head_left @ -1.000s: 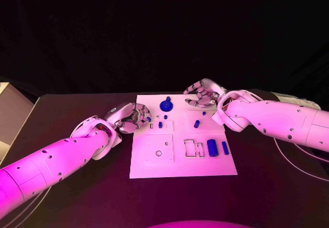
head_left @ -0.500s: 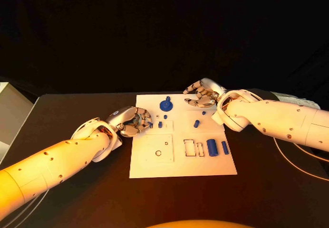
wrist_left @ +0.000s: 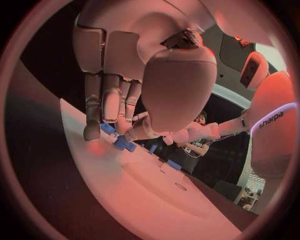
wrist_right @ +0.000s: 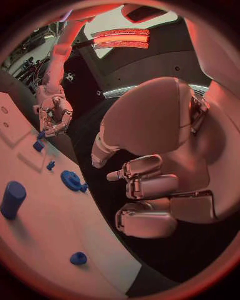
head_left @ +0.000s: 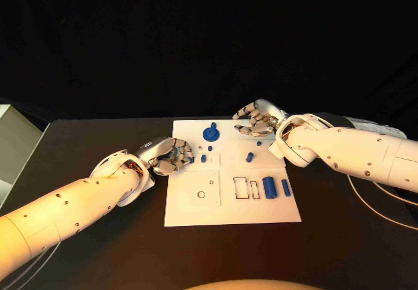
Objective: Assemble the parts on the task board
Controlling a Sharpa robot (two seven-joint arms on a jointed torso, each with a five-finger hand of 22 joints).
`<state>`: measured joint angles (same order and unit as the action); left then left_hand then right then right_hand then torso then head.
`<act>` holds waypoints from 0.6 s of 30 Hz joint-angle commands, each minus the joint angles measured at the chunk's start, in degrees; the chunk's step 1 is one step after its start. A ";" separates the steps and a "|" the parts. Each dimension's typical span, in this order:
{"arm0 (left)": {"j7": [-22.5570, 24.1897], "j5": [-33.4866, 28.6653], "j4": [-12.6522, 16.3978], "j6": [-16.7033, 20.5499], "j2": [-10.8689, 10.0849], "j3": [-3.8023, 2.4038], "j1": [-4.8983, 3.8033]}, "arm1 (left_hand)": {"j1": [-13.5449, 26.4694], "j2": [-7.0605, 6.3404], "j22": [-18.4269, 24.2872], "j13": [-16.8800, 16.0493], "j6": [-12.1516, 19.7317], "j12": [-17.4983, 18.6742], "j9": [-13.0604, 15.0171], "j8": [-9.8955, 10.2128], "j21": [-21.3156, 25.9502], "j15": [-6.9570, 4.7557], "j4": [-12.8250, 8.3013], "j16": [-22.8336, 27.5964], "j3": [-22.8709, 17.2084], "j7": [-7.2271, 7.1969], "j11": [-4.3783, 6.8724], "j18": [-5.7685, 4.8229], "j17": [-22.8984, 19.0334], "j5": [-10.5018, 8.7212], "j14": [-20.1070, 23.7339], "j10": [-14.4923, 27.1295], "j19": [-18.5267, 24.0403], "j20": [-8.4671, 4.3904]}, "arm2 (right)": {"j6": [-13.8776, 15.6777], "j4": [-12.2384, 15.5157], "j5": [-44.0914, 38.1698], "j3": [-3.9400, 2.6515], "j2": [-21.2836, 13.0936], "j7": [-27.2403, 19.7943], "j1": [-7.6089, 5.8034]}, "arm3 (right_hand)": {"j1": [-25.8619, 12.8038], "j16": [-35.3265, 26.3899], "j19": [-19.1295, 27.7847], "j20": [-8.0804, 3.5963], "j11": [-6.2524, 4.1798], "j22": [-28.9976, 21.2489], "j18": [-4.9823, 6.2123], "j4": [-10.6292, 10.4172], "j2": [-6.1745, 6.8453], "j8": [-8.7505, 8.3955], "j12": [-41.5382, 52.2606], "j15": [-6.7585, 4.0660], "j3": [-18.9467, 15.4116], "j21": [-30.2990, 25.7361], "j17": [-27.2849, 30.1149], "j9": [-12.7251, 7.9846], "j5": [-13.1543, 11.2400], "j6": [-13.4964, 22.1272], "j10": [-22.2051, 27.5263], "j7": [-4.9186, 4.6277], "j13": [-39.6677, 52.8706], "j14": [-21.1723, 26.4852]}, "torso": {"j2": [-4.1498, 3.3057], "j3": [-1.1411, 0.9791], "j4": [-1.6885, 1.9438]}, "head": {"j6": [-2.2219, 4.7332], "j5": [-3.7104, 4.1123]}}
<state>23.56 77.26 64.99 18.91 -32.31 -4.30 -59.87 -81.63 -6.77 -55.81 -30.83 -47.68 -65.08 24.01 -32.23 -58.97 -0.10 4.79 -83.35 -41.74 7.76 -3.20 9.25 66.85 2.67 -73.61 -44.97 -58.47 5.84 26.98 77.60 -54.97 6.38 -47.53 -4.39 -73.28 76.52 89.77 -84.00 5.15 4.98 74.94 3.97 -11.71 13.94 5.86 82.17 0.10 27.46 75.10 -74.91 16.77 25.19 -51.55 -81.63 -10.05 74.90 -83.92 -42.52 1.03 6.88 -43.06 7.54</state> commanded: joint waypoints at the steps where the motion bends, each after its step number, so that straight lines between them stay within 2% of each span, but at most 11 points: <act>1: -0.47 0.94 0.12 -1.23 0.04 -0.01 0.01 | -0.30 -0.20 0.00 0.05 -1.50 -0.15 3.52 -0.31 0.06 0.06 0.01 -0.26 -0.27 -0.40 0.16 0.36 -0.12 0.20 0.00 -0.04 0.25 0.02 | -0.01 0.07 -0.12 -0.03 0.01 -0.66 0.03 | -0.38 0.23 -2.31 0.39 -0.04 2.15 -0.55 0.13 0.00 -0.22 0.36 0.10 0.36 0.01 -15.09 -0.05 0.22 -0.54 -0.29 -0.02 7.14 -6.08 | 0.00 0.00 -0.01 | -0.04 0.02; 18: -0.07 1.11 0.53 -1.23 -0.61 0.00 0.01 | -0.32 -0.51 -0.14 0.17 -1.58 -0.05 3.39 -0.06 -0.08 0.03 -0.12 -0.29 -0.34 -0.40 0.20 0.35 -0.17 0.20 0.06 -0.06 0.28 0.01 | 0.00 0.05 -0.08 -0.03 0.00 -0.68 0.03 | -0.38 0.23 -2.31 0.39 -0.04 2.15 -0.55 0.13 0.00 -0.22 0.36 0.10 0.36 0.01 -15.09 -0.05 0.22 -0.54 -0.29 -0.02 7.14 -6.08 | 0.01 0.06 0.04 | -0.15 0.03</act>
<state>23.27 77.90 65.36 18.48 -32.92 -4.31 -59.89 -81.78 -6.96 -55.85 -30.74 -47.79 -65.08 24.01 -32.23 -58.97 -0.10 4.80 -83.35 -41.73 7.68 -3.21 9.25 66.73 2.61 -73.61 -44.97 -58.47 5.84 26.99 77.59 -54.93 6.36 -47.53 -4.42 -73.28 76.52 89.77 -84.00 5.15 4.98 74.92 3.97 -11.71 13.94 5.86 82.17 0.10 27.46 75.10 -74.91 16.77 25.19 -51.55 -81.63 -10.05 74.90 -83.92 -42.52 1.06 6.92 -43.20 7.59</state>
